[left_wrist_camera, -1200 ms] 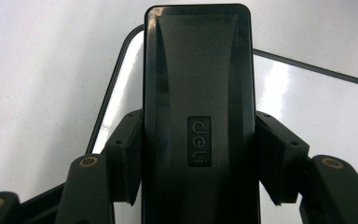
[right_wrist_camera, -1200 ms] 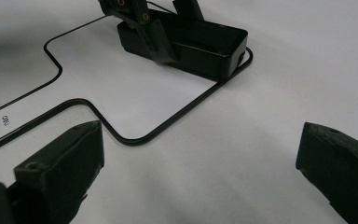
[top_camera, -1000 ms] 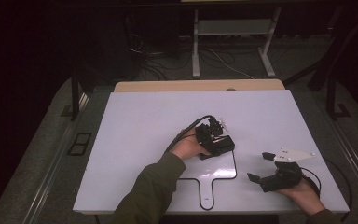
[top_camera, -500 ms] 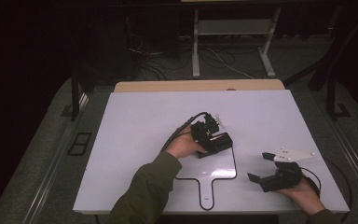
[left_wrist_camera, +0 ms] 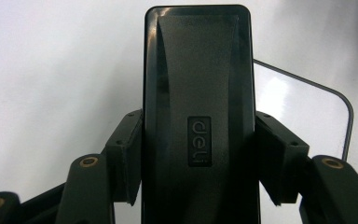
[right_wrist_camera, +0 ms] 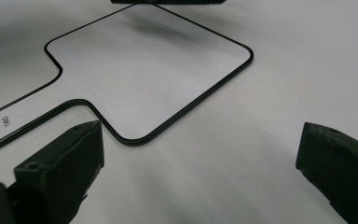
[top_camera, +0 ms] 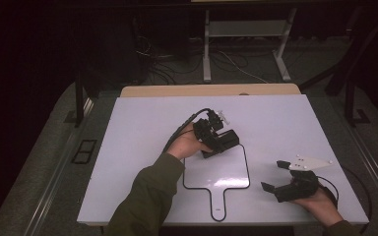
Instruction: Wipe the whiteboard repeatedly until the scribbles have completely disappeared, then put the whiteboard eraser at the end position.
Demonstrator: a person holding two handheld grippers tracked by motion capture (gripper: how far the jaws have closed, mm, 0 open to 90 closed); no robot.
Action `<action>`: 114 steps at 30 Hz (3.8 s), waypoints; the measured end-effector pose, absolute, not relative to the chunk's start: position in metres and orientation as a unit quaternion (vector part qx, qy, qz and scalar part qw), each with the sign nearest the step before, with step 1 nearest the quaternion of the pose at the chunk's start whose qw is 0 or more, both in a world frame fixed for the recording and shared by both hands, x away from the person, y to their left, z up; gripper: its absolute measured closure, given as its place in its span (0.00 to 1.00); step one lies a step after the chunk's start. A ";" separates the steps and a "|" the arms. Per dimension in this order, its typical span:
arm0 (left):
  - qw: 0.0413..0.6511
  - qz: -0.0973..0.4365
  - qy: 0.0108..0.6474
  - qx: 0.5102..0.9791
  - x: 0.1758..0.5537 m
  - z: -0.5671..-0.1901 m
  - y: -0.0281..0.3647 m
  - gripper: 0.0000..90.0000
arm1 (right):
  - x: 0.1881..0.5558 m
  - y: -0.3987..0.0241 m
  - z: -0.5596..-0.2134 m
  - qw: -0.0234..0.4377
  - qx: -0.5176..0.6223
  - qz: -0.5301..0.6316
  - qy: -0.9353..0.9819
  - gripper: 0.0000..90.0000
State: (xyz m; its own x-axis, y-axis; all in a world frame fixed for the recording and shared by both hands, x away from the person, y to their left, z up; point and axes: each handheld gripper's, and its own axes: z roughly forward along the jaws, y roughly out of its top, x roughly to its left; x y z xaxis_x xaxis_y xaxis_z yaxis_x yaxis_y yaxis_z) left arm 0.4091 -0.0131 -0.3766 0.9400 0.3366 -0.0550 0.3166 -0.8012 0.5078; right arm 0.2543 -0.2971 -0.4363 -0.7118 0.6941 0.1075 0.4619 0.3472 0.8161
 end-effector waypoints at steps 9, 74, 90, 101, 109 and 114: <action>0.259 0.032 0.192 0.946 0.428 -0.365 -0.003 0.43 | 0.253 -0.298 -0.436 0.130 0.355 0.449 0.810 0.00; 0.270 0.068 0.300 0.913 0.513 -0.414 -0.014 0.38 | 0.254 -0.301 -0.438 0.121 0.357 0.456 0.806 0.00; 0.330 0.072 0.278 0.899 0.495 -0.399 0.001 0.29 | 0.263 -0.304 -0.444 0.108 0.363 0.467 0.799 0.00; 0.366 0.082 0.270 0.887 0.479 -0.389 0.016 0.25 | 0.264 -0.302 -0.446 0.103 0.364 0.464 0.801 0.00; 0.376 0.082 0.257 0.887 0.466 -0.388 0.023 0.19 | 0.263 -0.301 -0.446 0.105 0.362 0.462 0.802 0.00; 0.385 0.083 0.256 0.883 0.455 -0.388 0.030 0.14 | 0.261 -0.301 -0.446 0.107 0.361 0.461 0.803 0.00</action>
State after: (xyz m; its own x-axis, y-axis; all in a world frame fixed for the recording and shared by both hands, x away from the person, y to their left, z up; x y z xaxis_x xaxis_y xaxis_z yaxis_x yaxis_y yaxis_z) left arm 0.4546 0.0298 -0.3879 0.8548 0.5164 -0.0513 0.3888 -0.5717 0.7225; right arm 0.2612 -0.3008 -0.4457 -0.7163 0.6787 0.1621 0.4821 0.3133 0.8182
